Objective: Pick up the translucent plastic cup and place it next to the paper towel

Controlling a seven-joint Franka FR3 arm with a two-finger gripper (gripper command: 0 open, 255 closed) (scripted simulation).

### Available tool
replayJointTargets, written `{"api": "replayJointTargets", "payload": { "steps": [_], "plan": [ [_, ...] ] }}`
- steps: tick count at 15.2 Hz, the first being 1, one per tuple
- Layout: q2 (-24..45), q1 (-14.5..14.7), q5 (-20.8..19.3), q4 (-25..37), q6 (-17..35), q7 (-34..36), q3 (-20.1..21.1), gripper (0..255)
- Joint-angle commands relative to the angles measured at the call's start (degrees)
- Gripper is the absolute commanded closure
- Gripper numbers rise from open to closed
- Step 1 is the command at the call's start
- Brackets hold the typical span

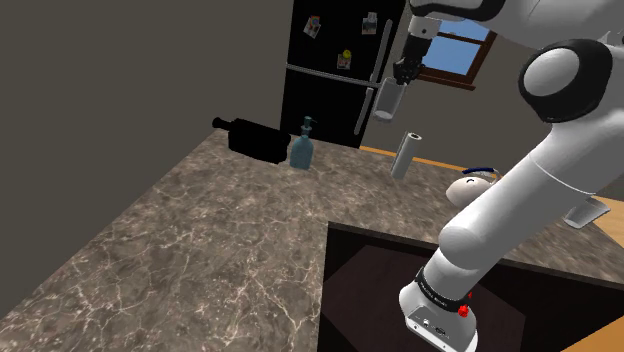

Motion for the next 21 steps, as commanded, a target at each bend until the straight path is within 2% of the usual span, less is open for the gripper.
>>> {"api": "replayJointTargets", "payload": {
  "steps": [1, 7, 12, 15, 18, 19, 20, 21],
  "plan": [
    [1.89, -1.07, 0.52, 1.60, 0.44, -3.06, -1.87, 255],
    [10.30, -5.10, 4.07, 10.74, -0.50, -12.61, -7.40, 255],
    [19.84, -10.45, 9.30, 21.78, -2.97, -20.65, -11.08, 255],
    [26.96, -15.22, 13.43, 30.90, -5.80, -25.10, -12.44, 255],
    [35.96, -22.07, 18.38, 44.05, -10.62, -28.68, -12.69, 255],
    [40.00, -25.28, 20.40, 50.65, -13.23, -29.47, -12.36, 255],
    [47.49, -31.22, 23.64, 64.24, -18.89, -29.43, -10.97, 255],
    [44.15, -28.82, 22.00, 57.09, -15.33, -29.95, -11.35, 255]
  ]
}}
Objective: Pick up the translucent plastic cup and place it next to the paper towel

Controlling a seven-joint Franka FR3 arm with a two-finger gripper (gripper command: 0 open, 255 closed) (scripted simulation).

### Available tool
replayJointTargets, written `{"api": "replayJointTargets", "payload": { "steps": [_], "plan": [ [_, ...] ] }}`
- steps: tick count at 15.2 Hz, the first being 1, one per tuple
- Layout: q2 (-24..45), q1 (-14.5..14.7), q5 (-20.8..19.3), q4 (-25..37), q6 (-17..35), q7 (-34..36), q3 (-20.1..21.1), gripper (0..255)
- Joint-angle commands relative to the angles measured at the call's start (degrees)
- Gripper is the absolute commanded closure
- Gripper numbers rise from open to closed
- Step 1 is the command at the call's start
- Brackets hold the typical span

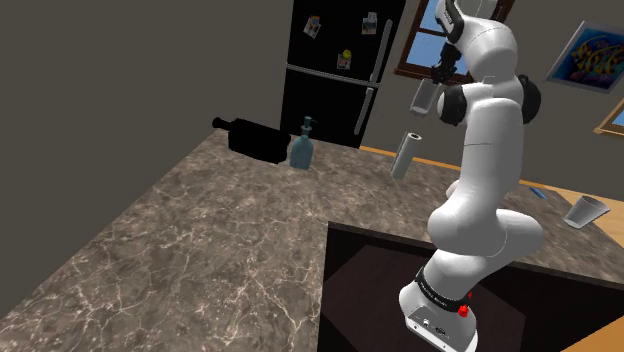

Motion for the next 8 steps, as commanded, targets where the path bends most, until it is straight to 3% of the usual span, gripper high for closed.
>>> {"api": "replayJointTargets", "payload": {
  "steps": [1, 8],
  "plan": [
    [-1.55, 0.82, -0.57, -4.37, 2.98, -1.06, -0.49, 255],
    [-7.71, 5.93, -3.45, -20.69, 12.91, -1.53, -1.57, 255]
  ]
}}
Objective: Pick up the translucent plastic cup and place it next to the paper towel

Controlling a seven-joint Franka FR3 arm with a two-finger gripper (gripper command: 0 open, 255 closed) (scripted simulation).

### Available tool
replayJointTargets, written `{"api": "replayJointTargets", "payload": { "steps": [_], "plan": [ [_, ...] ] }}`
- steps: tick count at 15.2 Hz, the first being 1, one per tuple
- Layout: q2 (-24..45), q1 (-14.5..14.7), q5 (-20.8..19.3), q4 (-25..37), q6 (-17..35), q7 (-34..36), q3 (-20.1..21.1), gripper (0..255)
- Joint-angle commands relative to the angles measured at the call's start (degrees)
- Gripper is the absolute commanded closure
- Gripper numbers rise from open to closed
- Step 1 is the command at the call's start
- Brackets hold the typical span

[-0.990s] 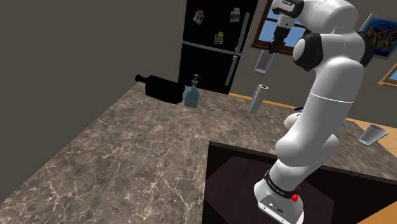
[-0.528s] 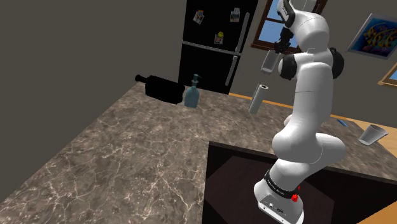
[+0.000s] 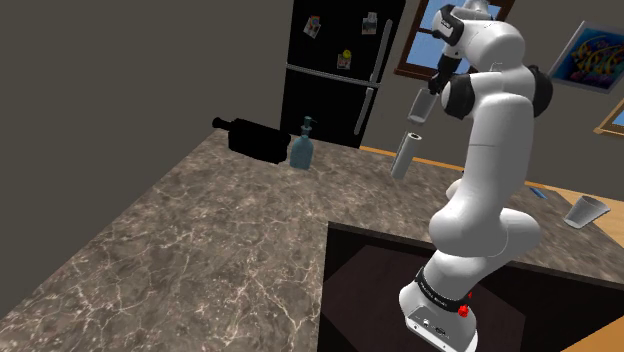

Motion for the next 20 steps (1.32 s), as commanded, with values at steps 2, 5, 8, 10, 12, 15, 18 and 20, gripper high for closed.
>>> {"api": "replayJointTargets", "payload": {
  "steps": [2, 5, 8, 10, 12, 15, 18, 20],
  "plan": [
    [-1.62, 1.33, -0.78, -4.89, 3.34, -0.04, -0.17, 255],
    [-2.81, 2.34, -1.36, -9.13, 6.40, -0.05, -0.26, 255],
    [-3.71, 3.14, -1.78, -12.85, 9.25, -0.07, -0.30, 255],
    [-4.17, 3.58, -1.99, -15.11, 11.06, -0.08, -0.30, 255],
    [-4.54, 3.96, -2.15, -17.22, 12.80, -0.10, -0.29, 255],
    [-4.93, 4.42, -2.30, -20.13, 15.32, -0.16, -0.25, 255],
    [-5.15, 4.79, -2.35, -22.78, 17.74, -0.24, -0.20, 255],
    [-5.21, 4.99, -2.34, -24.42, 19.31, -0.31, -0.15, 255]
  ]
}}
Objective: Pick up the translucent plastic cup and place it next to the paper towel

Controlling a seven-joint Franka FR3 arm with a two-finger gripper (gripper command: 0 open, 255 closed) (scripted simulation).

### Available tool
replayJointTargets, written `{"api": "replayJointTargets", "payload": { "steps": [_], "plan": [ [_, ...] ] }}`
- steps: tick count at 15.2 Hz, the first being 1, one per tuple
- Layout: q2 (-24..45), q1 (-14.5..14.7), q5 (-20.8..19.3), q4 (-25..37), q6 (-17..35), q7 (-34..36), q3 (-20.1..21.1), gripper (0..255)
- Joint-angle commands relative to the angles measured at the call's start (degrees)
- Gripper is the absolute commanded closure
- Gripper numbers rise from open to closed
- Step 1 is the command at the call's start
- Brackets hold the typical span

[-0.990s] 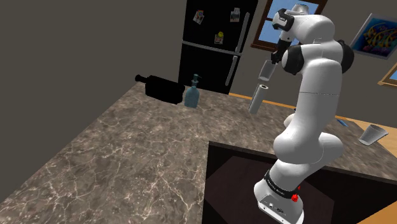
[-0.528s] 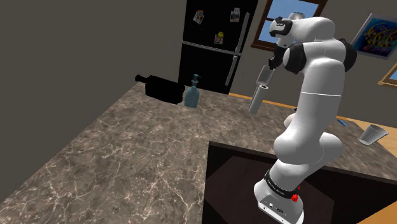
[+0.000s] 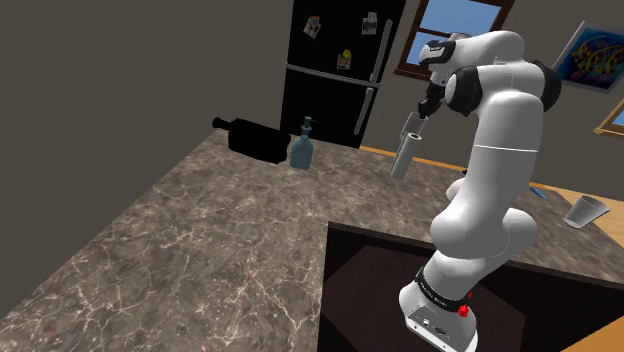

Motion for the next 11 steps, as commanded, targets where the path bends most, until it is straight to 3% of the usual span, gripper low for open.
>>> {"api": "replayJointTargets", "payload": {
  "steps": [1, 11],
  "plan": [
    [-0.19, 0.35, -0.05, -1.93, 1.82, 0.06, 0.06, 255],
    [0.58, 0.83, 0.64, -8.64, 9.13, -0.55, 0.48, 255]
  ]
}}
